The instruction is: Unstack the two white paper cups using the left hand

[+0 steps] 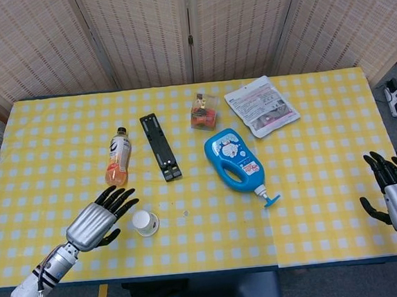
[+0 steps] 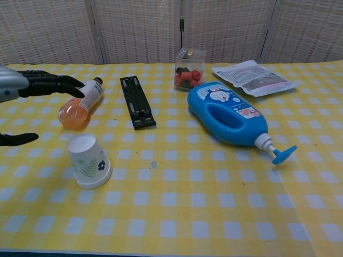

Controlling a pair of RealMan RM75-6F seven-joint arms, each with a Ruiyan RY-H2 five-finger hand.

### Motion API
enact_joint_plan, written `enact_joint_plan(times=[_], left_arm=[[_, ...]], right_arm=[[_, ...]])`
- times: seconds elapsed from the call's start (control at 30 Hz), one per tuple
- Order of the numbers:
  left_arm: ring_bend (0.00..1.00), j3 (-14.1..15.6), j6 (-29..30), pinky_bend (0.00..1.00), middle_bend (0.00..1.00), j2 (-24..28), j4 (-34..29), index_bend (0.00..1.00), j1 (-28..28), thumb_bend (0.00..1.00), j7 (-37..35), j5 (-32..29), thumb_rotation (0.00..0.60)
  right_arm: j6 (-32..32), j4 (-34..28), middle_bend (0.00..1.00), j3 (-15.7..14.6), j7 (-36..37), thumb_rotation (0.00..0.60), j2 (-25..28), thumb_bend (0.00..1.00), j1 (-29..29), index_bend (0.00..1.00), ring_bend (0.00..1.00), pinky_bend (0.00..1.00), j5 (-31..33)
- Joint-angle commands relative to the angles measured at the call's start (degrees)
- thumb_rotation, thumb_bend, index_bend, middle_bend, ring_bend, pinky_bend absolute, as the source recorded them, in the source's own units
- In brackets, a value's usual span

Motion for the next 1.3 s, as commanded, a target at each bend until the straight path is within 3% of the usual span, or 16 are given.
enact_joint_plan(times=[0.03,0.73,1.3], left_arm=[[0.01,0.4,-3.7,0.0,0.0,-0.7,-0.9,0.14,-2.5,0.47,0.4,-1.5,0.6],[0.0,0.4,-10.4,0.0,0.0,-4.5,1.3,0.17,-7.8,0.47,3.0,-9.9,0.6],[0.0,0.9,-10.7,0.0,0.0,-5.4,1.6,0.21,-9.2,0.47,4.1,-13.4,0.6]], right_arm=[[-0.1,0.3,0.1,-0.1,0.4,0.6,-0.2,0.35,0.0,0.07,0.16,0.09,-0.1],[-0.7,2.1,0.1,-0.2,2.2,0.6,-0.8,0.35,0.1,0.07,0.16,0.09,0.0],[-0.5,2.8,0.1,-0.3,3.1,0.6,-1.0,0.35,-0.2,0.07,0.16,0.09,0.3]])
